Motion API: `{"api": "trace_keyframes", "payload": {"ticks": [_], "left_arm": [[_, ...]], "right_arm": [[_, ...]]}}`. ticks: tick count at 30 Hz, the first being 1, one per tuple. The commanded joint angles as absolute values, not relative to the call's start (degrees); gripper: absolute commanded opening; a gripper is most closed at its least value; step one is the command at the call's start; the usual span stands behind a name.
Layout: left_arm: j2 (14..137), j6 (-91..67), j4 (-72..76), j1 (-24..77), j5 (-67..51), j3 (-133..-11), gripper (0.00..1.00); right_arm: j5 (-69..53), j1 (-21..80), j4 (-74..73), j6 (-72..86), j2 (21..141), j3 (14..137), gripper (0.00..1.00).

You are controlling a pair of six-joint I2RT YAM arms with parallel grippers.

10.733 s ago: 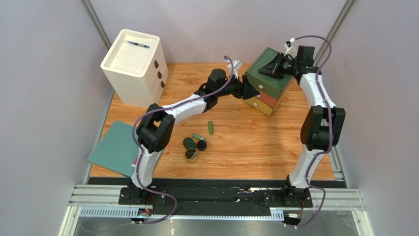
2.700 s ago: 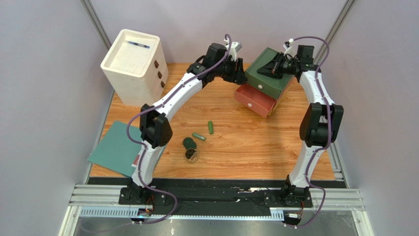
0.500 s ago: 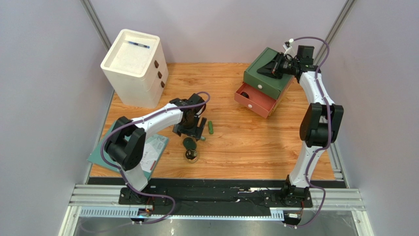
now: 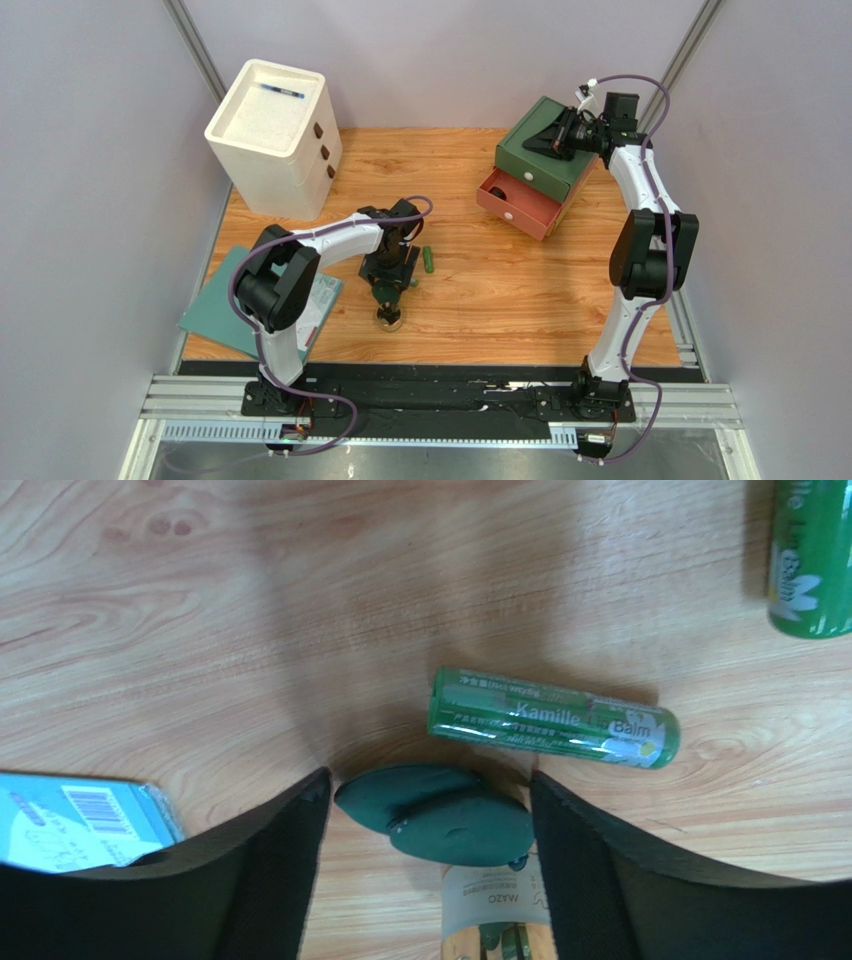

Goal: Organize the makeup

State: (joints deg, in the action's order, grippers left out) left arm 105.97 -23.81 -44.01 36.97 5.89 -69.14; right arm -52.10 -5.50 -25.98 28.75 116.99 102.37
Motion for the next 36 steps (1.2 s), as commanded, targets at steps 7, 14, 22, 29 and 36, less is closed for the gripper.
{"api": "trace_keyframes", "payload": {"ticks": [7,14,22,29,36], "left_arm": [[107.8,-24.2,-41.7,36.7,3.6,-65.1,0.6],[107.3,-24.1,-40.3,36.8,1.7,-63.3,0.22],[105.5,-22.6,-41.7,36.8,2.6,-66.1,0.0],[101.3,-19.9,-48.4,36.8,8.7,-77.5,0.0],[101.2,-17.2,-49.2,36.8,7.3,-91.8,0.0]], "right_arm": [[-41.0,-5.5,-37.9,23.4,127.8,95.6,0.09],[-41.0,-5.5,-37.9,23.4,127.9,95.4,0.09],[-40.9,-5.5,-37.9,23.3,128.1,95.4,0.09],[-41.0,-5.5,-37.9,23.5,127.8,95.5,0.09],[-41.0,-5.5,-37.8,23.4,127.8,95.5,0.09]]}}
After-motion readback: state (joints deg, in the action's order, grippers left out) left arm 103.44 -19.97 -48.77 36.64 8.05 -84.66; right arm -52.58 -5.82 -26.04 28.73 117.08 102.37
